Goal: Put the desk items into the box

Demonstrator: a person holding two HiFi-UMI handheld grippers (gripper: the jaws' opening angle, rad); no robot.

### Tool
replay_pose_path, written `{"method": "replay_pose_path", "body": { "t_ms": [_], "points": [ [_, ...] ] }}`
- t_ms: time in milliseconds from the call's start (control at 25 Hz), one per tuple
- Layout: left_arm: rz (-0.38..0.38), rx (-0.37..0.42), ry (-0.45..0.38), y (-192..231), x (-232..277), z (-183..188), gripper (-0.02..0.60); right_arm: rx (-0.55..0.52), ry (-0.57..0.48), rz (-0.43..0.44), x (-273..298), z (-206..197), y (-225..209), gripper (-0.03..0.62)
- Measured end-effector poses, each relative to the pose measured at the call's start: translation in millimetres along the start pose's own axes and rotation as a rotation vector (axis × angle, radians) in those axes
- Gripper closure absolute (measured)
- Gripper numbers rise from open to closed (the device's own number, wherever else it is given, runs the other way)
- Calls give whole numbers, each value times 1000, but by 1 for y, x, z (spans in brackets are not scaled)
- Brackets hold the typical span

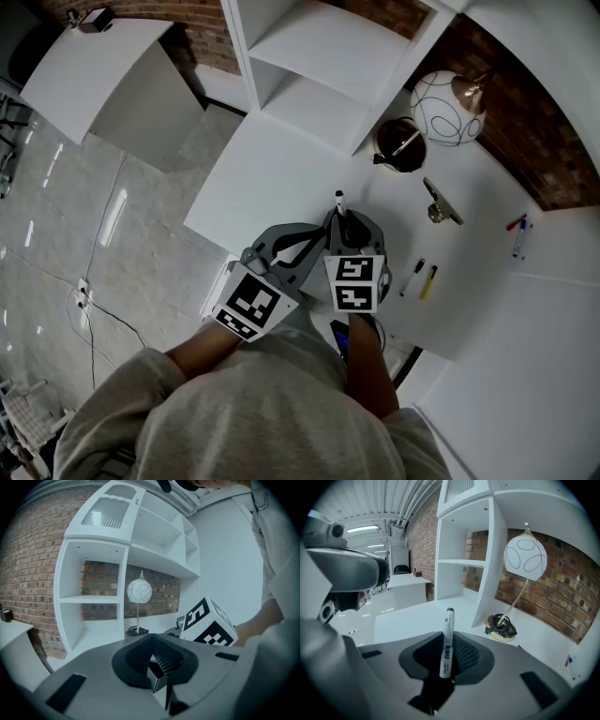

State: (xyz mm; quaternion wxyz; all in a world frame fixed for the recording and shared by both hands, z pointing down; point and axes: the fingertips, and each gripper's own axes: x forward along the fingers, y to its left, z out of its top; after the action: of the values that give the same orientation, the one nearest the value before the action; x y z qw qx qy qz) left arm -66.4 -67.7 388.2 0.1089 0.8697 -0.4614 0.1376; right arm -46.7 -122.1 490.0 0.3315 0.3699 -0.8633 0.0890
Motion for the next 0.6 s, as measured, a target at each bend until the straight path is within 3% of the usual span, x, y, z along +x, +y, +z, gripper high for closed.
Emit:
{"method": "replay_pose_path", "body": {
  "t_ms": [600],
  "points": [
    [-7,-4,-1,-2,-1,0,575,-25,71,21,-1,-8,5,517]
  ]
}}
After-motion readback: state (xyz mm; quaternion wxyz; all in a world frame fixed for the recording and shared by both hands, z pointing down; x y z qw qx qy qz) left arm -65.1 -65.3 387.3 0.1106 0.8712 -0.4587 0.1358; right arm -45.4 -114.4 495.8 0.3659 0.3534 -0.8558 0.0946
